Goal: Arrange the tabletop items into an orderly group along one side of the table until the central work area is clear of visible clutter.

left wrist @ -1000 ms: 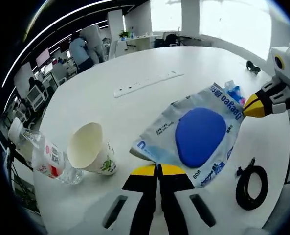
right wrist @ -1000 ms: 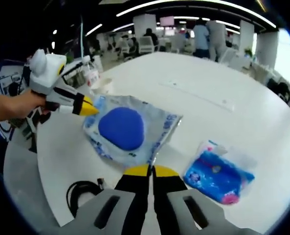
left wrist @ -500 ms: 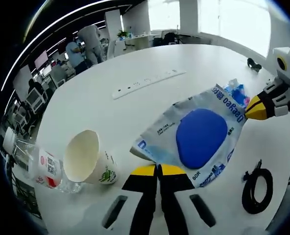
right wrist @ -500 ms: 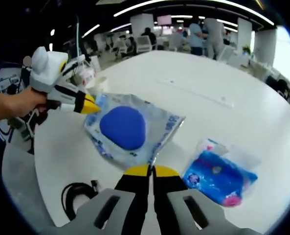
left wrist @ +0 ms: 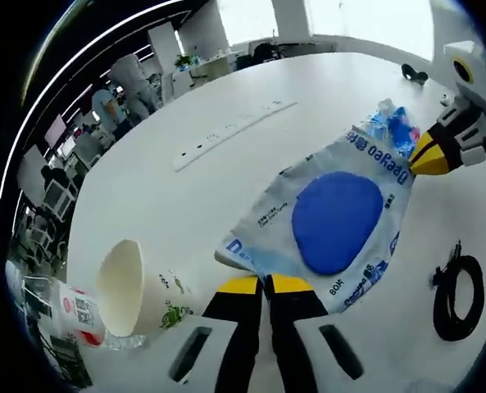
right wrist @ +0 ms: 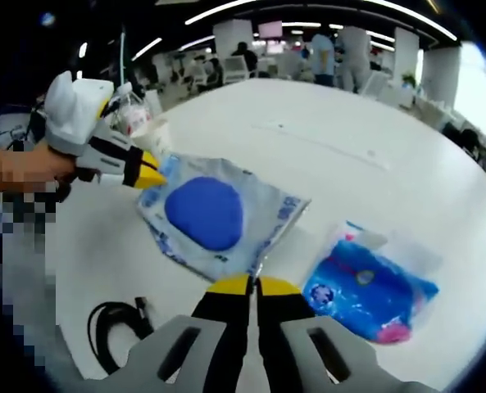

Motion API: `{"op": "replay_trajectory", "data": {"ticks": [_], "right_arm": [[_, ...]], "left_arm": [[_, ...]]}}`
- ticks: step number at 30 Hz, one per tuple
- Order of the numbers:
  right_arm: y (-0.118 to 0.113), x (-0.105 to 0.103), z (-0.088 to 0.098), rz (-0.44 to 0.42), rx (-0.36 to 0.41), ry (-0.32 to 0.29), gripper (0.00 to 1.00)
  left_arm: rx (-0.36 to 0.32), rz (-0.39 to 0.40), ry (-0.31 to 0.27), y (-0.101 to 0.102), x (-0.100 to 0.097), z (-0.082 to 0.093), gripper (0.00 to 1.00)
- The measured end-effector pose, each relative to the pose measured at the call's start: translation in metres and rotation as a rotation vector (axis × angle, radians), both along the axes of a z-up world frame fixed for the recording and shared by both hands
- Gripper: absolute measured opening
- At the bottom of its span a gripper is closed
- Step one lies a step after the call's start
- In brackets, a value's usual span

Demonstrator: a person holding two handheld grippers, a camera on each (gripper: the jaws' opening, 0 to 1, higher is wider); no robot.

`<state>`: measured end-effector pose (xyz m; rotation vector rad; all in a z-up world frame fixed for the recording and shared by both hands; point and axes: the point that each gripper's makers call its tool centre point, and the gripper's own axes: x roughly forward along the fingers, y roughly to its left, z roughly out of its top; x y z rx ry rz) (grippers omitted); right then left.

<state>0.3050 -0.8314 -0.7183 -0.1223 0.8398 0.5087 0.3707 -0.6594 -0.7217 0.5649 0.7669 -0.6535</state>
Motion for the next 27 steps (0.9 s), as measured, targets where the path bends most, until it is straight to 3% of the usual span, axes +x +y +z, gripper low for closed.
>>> {"op": "replay_trajectory", "data": {"ticks": [6, 11, 15, 19, 21, 27], "right_arm": [[-0.002, 0.000, -0.005, -0.017, 0.011, 0.013, 0.00], [-0.005, 0.003, -0.003, -0.024, 0.008, -0.021, 0.03], [0.002, 0.004, 0.000, -0.025, 0.050, -0.035, 0.11], [0.009, 0.003, 0.002, -0.012, 0.073, -0.049, 0.23], [0.013, 0.001, 0.000, 0.009, 0.066, -0.046, 0.30], [0.016, -0.004, -0.007, 0.045, 0.022, -0.045, 0.38]], "left_arm": [[0.007, -0.023, -0.001, -0.001, 0.000, -0.004, 0.06], [-0.020, -0.012, 0.001, -0.003, -0.003, -0.003, 0.18], [-0.051, -0.022, -0.005, -0.006, -0.008, -0.002, 0.27], [-0.128, 0.011, 0.005, -0.008, -0.012, 0.003, 0.35], [-0.130, 0.009, 0.006, -0.006, -0.016, 0.003, 0.39], [-0.133, -0.009, 0.005, -0.007, -0.027, 0.002, 0.56]]}}
